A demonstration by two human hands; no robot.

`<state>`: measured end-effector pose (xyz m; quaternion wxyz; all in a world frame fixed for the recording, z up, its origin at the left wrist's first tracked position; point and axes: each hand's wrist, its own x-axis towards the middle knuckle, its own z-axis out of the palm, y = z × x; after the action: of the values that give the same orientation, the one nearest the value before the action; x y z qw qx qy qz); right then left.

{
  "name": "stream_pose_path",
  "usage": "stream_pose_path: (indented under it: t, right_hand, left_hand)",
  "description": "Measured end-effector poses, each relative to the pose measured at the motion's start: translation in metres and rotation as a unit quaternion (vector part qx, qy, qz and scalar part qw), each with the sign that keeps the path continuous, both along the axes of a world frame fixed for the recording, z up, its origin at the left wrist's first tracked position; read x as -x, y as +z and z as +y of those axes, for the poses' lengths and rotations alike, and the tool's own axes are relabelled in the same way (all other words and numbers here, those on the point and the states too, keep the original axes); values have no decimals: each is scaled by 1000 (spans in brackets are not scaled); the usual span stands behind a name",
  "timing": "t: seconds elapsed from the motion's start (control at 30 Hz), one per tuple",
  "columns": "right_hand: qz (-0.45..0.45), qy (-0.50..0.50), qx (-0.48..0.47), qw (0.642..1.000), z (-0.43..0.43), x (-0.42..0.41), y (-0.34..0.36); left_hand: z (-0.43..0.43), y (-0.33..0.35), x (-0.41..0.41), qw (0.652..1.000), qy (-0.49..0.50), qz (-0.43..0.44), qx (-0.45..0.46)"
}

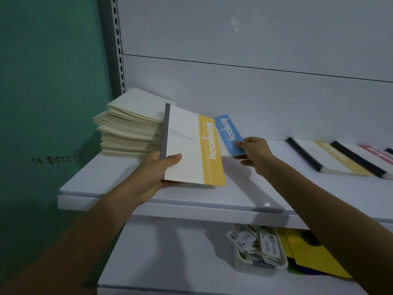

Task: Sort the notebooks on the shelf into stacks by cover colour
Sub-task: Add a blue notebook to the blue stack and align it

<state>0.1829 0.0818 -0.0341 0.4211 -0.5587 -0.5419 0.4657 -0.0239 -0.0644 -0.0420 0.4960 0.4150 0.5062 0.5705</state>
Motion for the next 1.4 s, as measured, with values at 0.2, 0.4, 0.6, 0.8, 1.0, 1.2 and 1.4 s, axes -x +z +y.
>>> stream_pose_path:
  t: [0.2,0.4,0.6,0.8,1.0,1.2,1.4]
  right_hand:
    - [75,-44,-56,995,-24,-49,10]
    - [71,-102,-110,986,-50,-136,14]
    - [64,-164,-124,977,-77,-253,16]
    - [63,-207,-116,969,-102,-364,7]
    - [81,-229,-95,965,-115,-443,-4]
    - [95,-263,-70,958,-109,-486,-9]
    - [143,-284,-62,946,-75,-486,-7]
  left_hand:
    - [13,3,-34,999,7,-44,-2]
    - [28,10,-104,999,-16,-41,6]
    - [40,20,-210,998,-54,-23,-8]
    - [35,16,-318,996,-85,4,-6]
    - [32,9,-394,995,-93,19,-3]
    - [47,6,-425,997,-77,23,4]
    - [84,10,-416,999,-24,48,-11]
